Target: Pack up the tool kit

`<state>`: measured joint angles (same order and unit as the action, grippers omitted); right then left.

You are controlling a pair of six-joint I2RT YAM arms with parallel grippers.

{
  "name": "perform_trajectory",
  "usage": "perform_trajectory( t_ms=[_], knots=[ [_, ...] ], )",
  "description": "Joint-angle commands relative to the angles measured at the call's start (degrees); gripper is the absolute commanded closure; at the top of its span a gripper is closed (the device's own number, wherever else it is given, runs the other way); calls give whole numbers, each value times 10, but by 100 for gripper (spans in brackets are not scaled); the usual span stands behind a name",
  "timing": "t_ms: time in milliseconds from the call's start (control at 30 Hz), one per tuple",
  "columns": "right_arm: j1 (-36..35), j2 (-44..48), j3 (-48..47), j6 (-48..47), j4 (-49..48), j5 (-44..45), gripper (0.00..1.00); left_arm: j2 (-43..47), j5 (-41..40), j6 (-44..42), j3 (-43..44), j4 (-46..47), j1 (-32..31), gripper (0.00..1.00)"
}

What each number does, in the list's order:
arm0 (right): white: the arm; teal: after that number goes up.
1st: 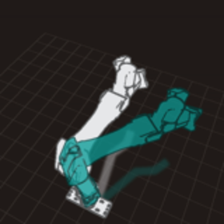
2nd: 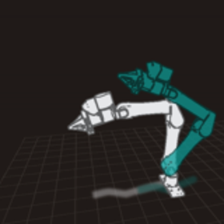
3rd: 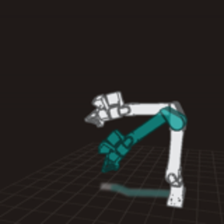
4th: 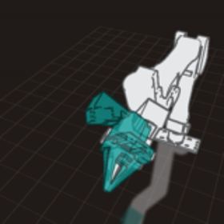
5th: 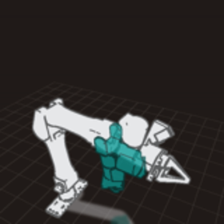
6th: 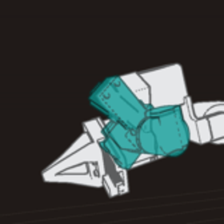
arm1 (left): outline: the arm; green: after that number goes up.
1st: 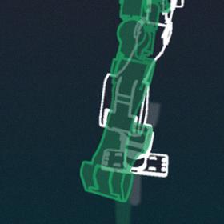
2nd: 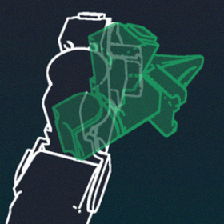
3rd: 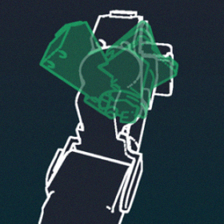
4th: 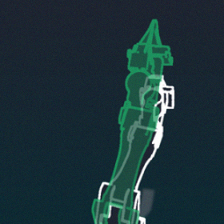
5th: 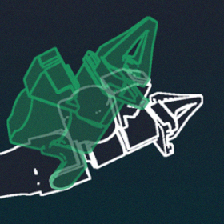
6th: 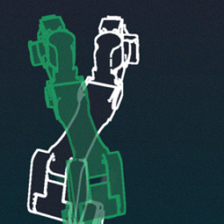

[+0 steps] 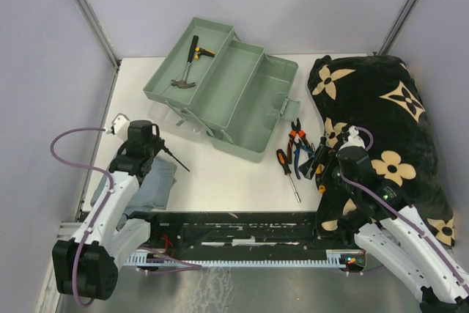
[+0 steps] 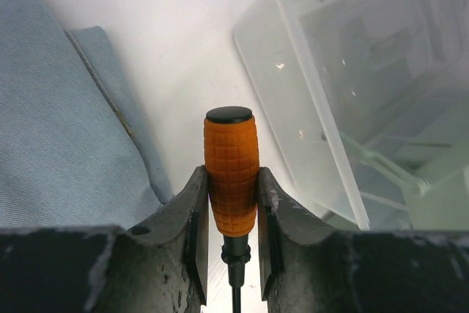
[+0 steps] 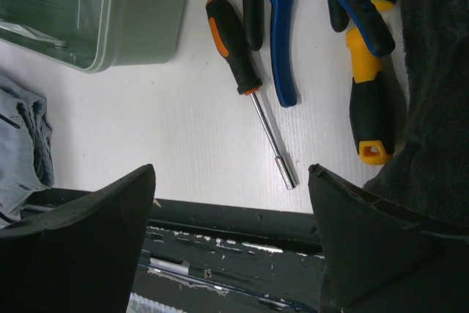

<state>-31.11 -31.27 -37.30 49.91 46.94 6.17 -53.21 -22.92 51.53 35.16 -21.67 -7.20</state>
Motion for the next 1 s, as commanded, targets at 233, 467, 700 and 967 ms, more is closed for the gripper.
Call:
perform_trajectory(
  t_ms=[233, 467, 700, 967],
  knots=[
    [-1, -43, 5, -50, -204, -253, 11, 111, 365, -105, -21, 101, -2, 97],
    [-48, -125, -40, -98, -220, -294, 12, 185, 458, -87, -64, 124, -17, 97],
    [-91, -150, -33, -87, -237, -245, 12, 192, 547, -163, -10, 124, -24, 97],
    [-92, -107, -12, -76, -228, -192, 11, 122, 628, -259, 90, 107, -35, 97]
  ],
)
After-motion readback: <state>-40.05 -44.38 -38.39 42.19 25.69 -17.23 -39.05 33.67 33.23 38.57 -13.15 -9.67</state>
